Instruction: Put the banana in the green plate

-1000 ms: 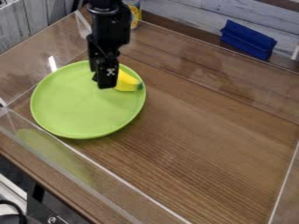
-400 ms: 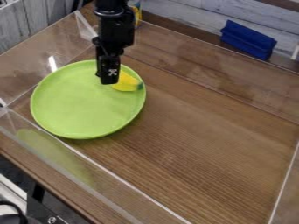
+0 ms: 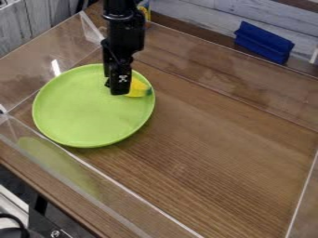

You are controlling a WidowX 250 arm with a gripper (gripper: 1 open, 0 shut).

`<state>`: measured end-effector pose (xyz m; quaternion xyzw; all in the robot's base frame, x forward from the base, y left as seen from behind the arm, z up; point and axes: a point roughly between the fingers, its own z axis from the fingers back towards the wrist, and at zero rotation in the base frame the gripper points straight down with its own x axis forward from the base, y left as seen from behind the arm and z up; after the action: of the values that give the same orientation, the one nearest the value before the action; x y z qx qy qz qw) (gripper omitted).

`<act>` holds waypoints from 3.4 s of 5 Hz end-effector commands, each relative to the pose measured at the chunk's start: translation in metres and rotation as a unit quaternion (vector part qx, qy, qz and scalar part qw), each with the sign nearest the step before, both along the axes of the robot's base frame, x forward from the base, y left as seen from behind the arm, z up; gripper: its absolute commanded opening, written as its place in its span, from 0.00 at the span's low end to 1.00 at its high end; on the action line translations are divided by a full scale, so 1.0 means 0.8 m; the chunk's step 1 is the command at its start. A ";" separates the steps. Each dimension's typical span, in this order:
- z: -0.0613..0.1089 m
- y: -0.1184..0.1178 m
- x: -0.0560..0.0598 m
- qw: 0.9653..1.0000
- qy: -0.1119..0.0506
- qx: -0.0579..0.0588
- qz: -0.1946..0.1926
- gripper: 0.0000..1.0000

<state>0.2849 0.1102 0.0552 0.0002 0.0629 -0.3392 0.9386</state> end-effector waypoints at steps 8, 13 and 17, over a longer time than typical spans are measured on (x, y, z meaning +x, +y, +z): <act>-0.020 0.002 0.033 0.999 -0.029 0.004 0.017 1.00; -0.046 0.061 0.032 0.999 -0.028 0.001 0.017 0.00; -0.038 0.051 -0.006 0.994 -0.018 0.002 0.107 0.00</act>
<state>0.2825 0.1480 0.0185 -0.0020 0.0495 -0.2428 0.9688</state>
